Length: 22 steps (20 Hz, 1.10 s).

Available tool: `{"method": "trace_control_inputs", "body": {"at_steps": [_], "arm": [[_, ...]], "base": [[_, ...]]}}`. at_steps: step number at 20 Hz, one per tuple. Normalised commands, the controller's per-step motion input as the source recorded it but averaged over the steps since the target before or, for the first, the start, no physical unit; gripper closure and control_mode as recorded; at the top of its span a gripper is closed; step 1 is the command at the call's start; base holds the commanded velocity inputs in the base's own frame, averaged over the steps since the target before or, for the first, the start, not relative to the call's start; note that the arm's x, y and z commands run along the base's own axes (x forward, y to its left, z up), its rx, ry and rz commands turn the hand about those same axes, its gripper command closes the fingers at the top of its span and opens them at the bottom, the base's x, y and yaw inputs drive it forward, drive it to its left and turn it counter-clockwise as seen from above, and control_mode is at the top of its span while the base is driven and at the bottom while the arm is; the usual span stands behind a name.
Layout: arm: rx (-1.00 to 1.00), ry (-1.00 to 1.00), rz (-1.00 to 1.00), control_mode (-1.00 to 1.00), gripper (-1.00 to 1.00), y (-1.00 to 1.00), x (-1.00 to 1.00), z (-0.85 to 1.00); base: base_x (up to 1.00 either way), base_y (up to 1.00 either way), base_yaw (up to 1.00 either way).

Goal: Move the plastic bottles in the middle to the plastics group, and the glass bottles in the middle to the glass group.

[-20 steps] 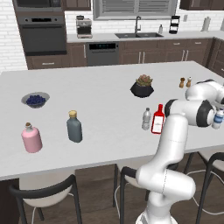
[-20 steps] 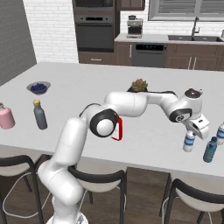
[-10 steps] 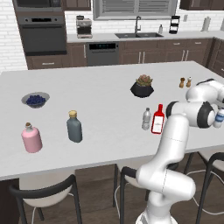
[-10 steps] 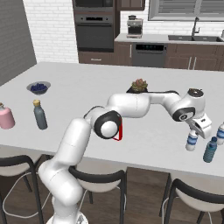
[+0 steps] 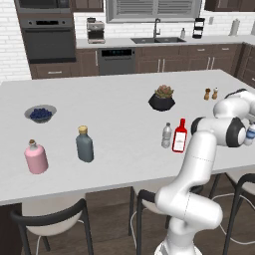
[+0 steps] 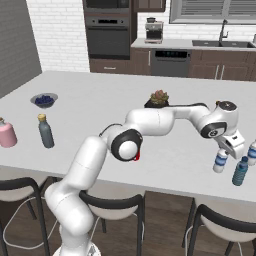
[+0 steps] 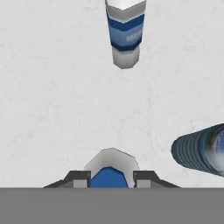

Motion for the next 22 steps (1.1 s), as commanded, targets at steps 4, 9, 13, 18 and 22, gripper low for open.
{"method": "trace_control_inputs", "body": {"at_steps": [4,9,13,18,22], "arm": [[0.00,0.00,0.00,-1.00,1.00,0.00,0.00,0.00],[0.01,0.00,0.00,-1.00,-1.00,0.00,0.00,0.00],[0.00,0.00,0.00,-1.00,-1.00,0.00,0.00,0.00],[0.00,0.00,0.00,-1.00,-1.00,0.00,0.00,0.00],[0.00,0.00,0.00,-1.00,-1.00,0.00,0.00,0.02]], "base": [[0.00,0.00,0.00],[0.00,0.00,0.00],[0.00,0.00,0.00],[0.00,0.00,0.00],[0.00,0.00,0.00]]}}
